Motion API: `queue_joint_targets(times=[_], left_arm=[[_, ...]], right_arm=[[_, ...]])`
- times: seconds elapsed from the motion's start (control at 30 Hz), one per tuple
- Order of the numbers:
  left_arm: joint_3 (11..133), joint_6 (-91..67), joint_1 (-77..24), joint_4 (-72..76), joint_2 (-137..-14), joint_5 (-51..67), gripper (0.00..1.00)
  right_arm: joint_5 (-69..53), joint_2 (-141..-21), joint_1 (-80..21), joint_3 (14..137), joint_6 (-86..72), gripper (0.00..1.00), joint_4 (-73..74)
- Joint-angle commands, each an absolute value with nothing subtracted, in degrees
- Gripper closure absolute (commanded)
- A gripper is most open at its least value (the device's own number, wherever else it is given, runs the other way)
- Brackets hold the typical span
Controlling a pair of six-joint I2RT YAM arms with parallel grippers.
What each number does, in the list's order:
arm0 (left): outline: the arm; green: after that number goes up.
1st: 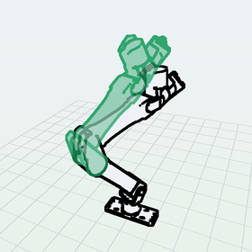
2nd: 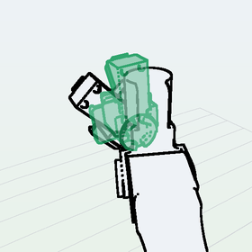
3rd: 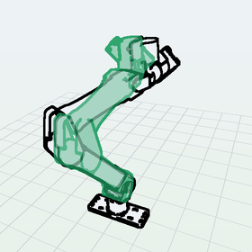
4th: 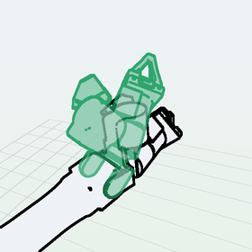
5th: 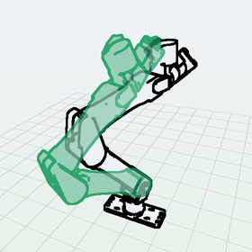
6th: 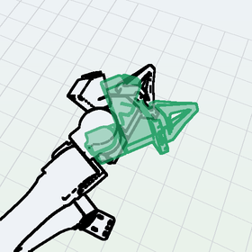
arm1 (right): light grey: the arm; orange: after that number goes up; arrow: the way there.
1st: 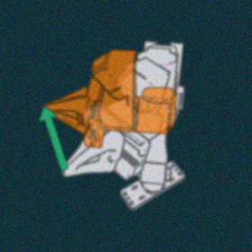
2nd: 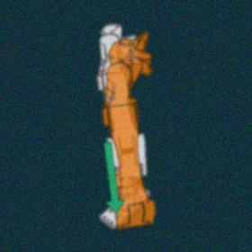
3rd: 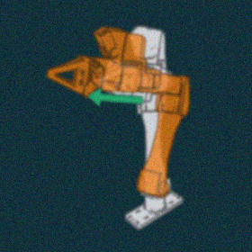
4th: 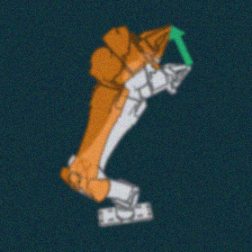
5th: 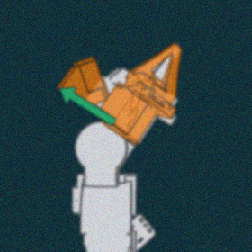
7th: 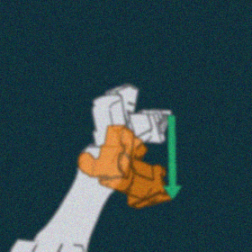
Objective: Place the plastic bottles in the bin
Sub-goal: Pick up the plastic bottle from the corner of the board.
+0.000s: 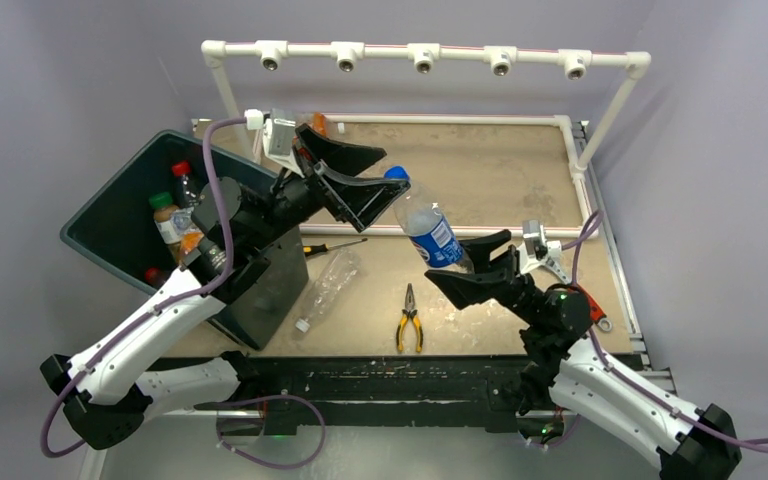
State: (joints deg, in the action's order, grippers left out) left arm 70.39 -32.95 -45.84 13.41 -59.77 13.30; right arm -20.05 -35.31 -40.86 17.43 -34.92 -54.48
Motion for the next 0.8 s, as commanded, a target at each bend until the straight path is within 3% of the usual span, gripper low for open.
queue_joint_targets(times=[0.0,0.3,0.47,0.63,0.67,0.77], left_arm=[[69.5,-35.4,-46.1,16.5,-58.9,16.7,0.03],[70.3,-36.7,-46.1,16.7,-60.7,17.9,0.19],[70.9,-37.0,-46.1,17.0,-61.7,18.5,0.39],[70.6,-38.1,-46.1,17.4,-62.3,19.7,0.39],[70.5,-38.2,-46.1,17.5,-62.3,19.8,0.43],[70.1,-38.4,-46.1,18.4,-62.5,20.4,0.71]], right_arm=[[-17.3,-35.9,-40.9,17.4,-36.0,0.65,-59.1],[-21.9,-40.2,-41.1,20.2,-35.9,0.65,-59.7],[-21.7,-40.0,-41.4,19.6,-35.7,0.64,-59.5],[-20.7,-39.1,-41.4,19.2,-35.6,0.64,-59.5],[-20.7,-39.0,-41.4,19.2,-35.6,0.64,-59.5],[-20.9,-39.0,-41.5,19.2,-35.8,0.64,-59.6]])
